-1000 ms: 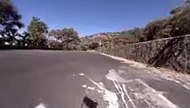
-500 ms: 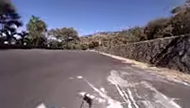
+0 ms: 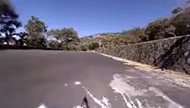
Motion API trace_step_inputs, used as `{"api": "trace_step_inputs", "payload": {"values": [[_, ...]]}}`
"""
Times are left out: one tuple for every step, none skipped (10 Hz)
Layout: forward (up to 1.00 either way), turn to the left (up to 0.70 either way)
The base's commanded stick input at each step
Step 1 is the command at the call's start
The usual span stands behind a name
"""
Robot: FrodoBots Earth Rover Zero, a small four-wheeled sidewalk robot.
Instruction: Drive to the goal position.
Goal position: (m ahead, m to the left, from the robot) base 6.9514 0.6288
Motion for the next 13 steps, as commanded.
{"api": "trace_step_inputs", "payload": {"values": [[0.7,0.0],[0.7,0.0],[0.7,0.0],[0.7,0.0],[0.7,0.0],[0.7,0.0],[0.7,0.0],[0.7,0.0],[0.7,0.0],[0.7,0.0],[0.7,0.0],[0.7,0.0],[0.7,0.0]]}}
